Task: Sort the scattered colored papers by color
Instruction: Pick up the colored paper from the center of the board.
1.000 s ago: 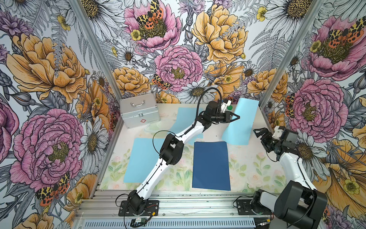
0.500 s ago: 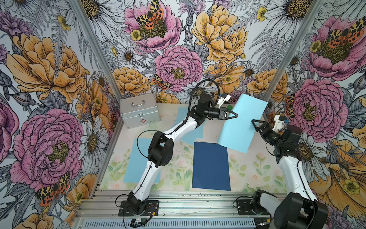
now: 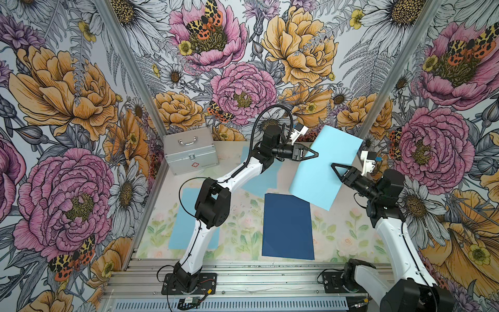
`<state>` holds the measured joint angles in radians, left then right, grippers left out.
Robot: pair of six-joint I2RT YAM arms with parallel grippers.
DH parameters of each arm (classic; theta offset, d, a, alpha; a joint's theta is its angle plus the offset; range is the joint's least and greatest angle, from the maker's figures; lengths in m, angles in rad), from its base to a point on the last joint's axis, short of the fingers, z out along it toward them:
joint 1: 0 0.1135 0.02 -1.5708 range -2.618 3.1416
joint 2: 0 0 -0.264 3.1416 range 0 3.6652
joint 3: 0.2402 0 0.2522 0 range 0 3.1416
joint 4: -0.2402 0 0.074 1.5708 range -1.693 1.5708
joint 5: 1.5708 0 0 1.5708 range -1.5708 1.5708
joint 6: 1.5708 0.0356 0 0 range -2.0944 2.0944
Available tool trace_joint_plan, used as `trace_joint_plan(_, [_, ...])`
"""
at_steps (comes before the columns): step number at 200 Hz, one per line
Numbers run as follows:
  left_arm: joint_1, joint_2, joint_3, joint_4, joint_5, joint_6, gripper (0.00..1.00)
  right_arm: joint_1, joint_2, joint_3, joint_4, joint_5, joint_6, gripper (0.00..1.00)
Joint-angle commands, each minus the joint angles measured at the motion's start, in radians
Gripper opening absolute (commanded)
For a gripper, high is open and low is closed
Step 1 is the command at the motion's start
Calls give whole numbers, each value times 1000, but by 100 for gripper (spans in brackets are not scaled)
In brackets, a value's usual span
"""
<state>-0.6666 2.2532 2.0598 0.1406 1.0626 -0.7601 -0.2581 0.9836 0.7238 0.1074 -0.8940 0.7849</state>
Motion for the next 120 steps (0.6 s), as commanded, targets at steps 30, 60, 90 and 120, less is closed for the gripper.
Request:
trace_joint_plan(30, [27,-44,-56,60,-60,-15,21,10,-29,9,-96,33,-60,55])
trace_joint_plan(60, [35,-60,-91,91,-69,-33,20,10,-45,3,-102,37,-62,40])
trace_joint_plan(90, [34,-72,-108,99,-76,-39,20,10,-42,5,-109,33,-63,16])
trace_joint_plan(120, [33,-86,-127,104,-81,-41,21,11,-26,11,-126,36,-73,0])
